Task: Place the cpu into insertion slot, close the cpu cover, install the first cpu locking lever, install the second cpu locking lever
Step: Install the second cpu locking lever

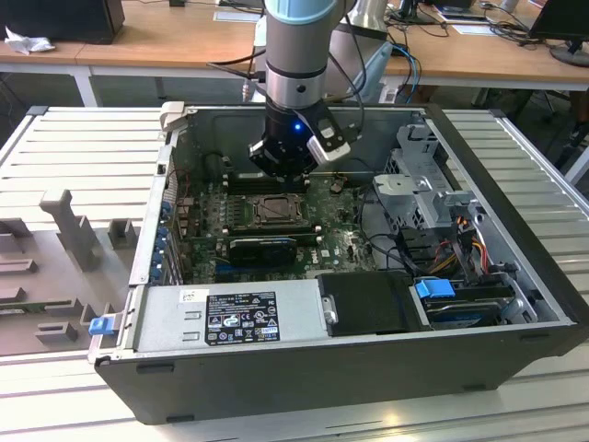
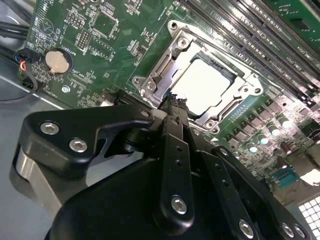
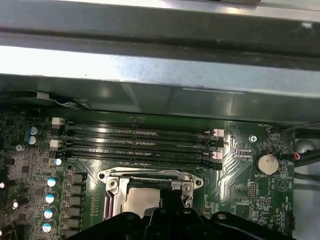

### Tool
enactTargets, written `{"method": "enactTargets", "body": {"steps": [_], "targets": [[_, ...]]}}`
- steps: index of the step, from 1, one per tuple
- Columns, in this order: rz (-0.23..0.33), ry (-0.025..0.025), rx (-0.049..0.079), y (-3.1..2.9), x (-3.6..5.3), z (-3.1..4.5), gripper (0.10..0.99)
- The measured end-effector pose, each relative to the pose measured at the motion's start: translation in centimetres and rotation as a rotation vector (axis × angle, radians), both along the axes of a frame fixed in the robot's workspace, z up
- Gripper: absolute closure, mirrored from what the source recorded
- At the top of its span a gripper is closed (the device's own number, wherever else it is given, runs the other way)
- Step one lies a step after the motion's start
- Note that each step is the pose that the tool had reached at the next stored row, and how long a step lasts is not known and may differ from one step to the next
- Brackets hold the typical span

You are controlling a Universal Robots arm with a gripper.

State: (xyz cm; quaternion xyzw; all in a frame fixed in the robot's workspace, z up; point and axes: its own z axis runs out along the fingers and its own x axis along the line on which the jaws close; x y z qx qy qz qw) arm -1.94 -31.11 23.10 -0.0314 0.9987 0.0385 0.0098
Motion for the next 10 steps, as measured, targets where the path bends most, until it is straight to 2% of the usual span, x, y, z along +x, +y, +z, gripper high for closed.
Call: {"method": "enactTargets", "body": {"steps": [3,10], "targets": [[0.0,-0.0001,0.0,-0.13,-0.01,0.48,0.98],[0.0,0.0,0.0,-0.15,0.0,2.39,0.98]]}}
